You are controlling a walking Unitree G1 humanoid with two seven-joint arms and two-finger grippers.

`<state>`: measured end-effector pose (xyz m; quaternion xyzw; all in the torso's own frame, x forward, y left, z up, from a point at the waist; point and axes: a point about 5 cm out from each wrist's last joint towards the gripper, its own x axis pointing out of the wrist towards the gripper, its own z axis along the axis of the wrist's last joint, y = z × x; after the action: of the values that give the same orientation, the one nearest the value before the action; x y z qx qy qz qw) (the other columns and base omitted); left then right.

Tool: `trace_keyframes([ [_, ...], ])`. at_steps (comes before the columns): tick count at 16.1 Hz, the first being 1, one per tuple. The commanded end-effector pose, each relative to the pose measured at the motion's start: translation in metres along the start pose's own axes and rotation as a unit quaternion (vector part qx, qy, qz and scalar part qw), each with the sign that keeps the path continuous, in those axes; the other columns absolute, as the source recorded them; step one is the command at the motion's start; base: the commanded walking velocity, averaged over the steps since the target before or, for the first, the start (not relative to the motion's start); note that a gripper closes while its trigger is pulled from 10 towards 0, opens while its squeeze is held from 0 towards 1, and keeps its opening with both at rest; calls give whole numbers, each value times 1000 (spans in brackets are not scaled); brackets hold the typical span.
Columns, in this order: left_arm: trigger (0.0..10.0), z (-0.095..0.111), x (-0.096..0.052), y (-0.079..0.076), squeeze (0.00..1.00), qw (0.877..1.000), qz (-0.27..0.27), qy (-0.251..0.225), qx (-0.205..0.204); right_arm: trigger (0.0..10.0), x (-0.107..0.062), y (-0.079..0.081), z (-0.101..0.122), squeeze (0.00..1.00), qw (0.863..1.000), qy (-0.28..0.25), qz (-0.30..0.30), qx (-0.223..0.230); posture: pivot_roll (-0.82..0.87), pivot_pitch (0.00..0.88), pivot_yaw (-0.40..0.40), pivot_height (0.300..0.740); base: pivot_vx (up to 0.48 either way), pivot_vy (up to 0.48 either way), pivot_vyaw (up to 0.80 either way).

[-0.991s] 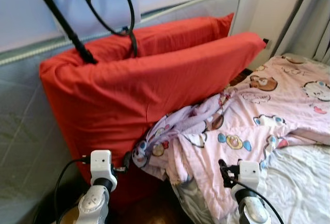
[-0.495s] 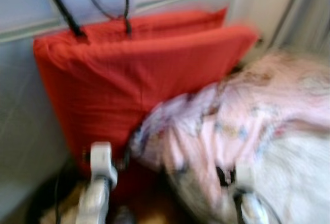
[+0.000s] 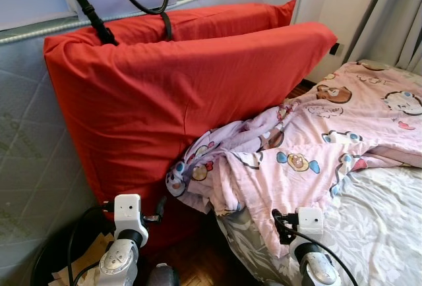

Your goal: Clean up the room

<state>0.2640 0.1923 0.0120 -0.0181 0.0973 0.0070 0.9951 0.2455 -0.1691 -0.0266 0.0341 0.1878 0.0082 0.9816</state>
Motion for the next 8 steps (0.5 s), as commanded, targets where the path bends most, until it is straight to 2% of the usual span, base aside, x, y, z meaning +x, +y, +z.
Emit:
trace_keyframes([
  [1, 10000, 3, 2, 0, 0, 1000, -1, -3, -4, 10000, 1, 2, 3, 0, 1000, -8, 3, 1, -8, 0, -16, 625, 0, 0, 0],
  [8, 10000, 6, 4, -1, 0, 1000, -3, -6, -1, 10000, 2, 5, -2, 0, 1000, 10, 10, 5, 0, 0, -9, 615, 0, 0, 0],
])
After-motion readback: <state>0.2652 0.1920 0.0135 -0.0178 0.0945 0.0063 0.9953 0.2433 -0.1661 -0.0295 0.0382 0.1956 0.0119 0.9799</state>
